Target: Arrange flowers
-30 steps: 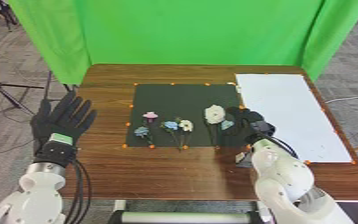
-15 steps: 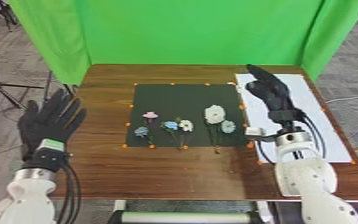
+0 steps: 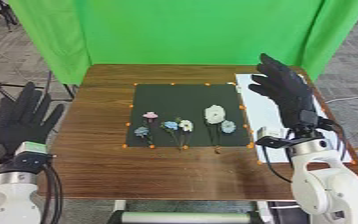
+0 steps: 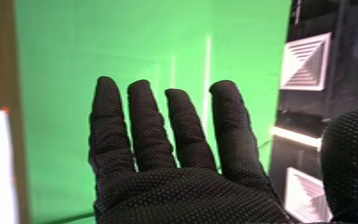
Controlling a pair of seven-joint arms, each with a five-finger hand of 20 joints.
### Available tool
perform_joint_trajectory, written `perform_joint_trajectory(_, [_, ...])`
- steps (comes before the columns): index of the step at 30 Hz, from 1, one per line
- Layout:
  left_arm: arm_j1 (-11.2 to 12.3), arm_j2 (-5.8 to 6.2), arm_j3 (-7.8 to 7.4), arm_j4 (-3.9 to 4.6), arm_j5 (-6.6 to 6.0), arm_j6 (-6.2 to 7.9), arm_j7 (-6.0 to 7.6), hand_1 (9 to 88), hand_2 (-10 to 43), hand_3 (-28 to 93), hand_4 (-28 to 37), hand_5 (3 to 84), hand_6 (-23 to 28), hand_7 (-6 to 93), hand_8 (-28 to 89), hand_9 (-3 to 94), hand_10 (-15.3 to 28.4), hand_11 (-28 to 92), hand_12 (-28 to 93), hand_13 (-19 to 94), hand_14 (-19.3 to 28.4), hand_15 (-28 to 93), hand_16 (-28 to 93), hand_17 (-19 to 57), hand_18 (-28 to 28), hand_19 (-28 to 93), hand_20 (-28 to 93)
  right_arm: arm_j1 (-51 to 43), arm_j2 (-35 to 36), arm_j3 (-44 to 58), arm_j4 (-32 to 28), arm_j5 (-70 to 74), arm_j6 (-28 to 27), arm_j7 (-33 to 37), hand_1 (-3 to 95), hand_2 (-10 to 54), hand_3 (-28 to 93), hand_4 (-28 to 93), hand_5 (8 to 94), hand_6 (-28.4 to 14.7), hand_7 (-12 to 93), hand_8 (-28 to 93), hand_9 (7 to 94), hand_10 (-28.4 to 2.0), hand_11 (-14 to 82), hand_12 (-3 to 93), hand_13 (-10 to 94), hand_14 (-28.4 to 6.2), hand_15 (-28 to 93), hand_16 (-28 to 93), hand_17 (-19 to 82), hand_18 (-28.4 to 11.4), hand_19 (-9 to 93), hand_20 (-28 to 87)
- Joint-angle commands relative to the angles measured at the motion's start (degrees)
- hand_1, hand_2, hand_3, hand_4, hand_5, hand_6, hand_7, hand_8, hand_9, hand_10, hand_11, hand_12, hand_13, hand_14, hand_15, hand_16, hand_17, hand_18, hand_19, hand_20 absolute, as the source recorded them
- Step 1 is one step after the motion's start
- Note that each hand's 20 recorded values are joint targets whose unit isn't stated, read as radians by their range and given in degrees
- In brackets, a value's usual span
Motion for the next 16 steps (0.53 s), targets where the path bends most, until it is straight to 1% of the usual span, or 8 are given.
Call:
perform_joint_trajectory(1, [1.4,0.57,-0.05,-2.07,1.2,-0.42,0.69,24.1,13.7,70,-28.3,33.4,3.1,10.1,-9,22.3,7.9,12,2,14,5.6,19,-10,-3.4,12.1,32,8,-1.2,-1.3,0.6,0.8,0.7,2.2,1.6,3.0,13.7,81,-28,37.6,-3.0,12,-11,34.3,-15.1,4.3,9.8,27,-15.6,17,14,14,-18.3,37,18])
perform_joint_trajectory(3, [1.6,0.49,-0.06,-2.21,1.44,-0.51,0.69,24.0,13.7,70,-28.3,33.5,3.1,10.1,-9,22.6,8.1,12,2,15,5.8,19,-10,-3.4,12.1,32,8,-1.4,-1.5,0.9,0.6,0.8,1.2,1.6,3.4,13.4,81,-28,37.9,-3.0,12,-11,34.4,-15.2,4.4,9.8,27,-15.5,17,14,14,-18.3,37,18])
perform_joint_trajectory(8, [0.4,0.67,1.1,-1.92,0.89,-0.58,0.62,24.2,13.7,70,-28.3,33.8,3.3,10.3,-9,23.0,8.3,13,2,15,6.3,20,-10,-3.4,12.2,32,9,-1.9,-1.7,1.5,0.1,0.9,1.9,2.1,4.0,13.1,82,-28,38.3,-3.1,12,-11,34.4,-15.1,4.3,10.0,27,-15.5,17,14,14,-18.4,37,18])
perform_joint_trajectory(9, [0.7,0.66,0.76,-2.1,1.36,-1.12,0.61,24.2,13.7,70,-28.3,33.8,3.3,10.3,-9,23.0,8.3,13,3,15,6.4,20,-10,-3.4,12.2,32,9,-1.7,-1.8,1.7,0.2,1.3,1.1,1.9,4.3,12.9,82,-28,38.4,-3.2,12,-11,34.4,-15.1,4.3,10.0,27,-15.5,17,14,14,-18.4,37,18])
perform_joint_trajectory(10, [0.9,0.92,0.75,-2.11,1.59,-0.87,0.59,24.2,13.7,70,-28.3,33.8,3.3,10.4,-9,23.0,8.3,13,3,15,6.5,20,-10,-3.4,12.3,32,9,-1.6,-1.6,1.9,0.3,1.0,0.7,2.1,4.6,12.8,82,-28,38.5,-3.2,12,-11,34.4,-15.2,4.3,10.0,27,-15.5,17,15,14,-18.4,37,18])
perform_joint_trajectory(11, [0.7,1.14,1.1,-2.08,1.31,-0.45,0.99,24.2,13.7,70,-28.3,33.8,3.3,10.4,-9,23.1,8.4,13,3,15,6.7,20,-10,-3.5,12.3,32,9,-1.7,-1.5,2.1,0.3,0.3,0.8,2.2,4.8,12.6,82,-28,38.6,-3.2,12,-11,34.4,-15.1,4.3,10.0,27,-15.5,17,15,14,-18.4,37,18])
perform_joint_trajectory(13, [1.1,0.67,0.91,-2.41,0.73,-0.38,1.0,24.2,13.7,70,-28.3,33.8,3.3,10.5,-9,23.1,8.4,13,3,15,6.9,20,-10,-3.5,12.3,32,9,-1.8,-1.9,2.2,0.2,0.1,1.1,2.0,5.0,12.5,82,-28,38.7,-3.3,12,-11,34.4,-15.1,4.3,10.1,28,-15.5,17,15,14,-18.4,37,18])
perform_joint_trajectory(16, [1.2,0.77,0.68,-2.49,1.19,-0.53,1.04,24.2,13.7,70,-28.3,34.0,3.4,10.4,-9,23.3,8.5,13,3,15,7.0,20,-10,-3.5,12.5,33,9,-2.3,-2.1,2.4,-0.1,0.4,0.8,2.3,5.4,12.3,82,-28,38.9,-3.3,12,-11,34.5,-15.2,4.3,10.1,28,-15.6,17,15,14,-18.4,37,18])
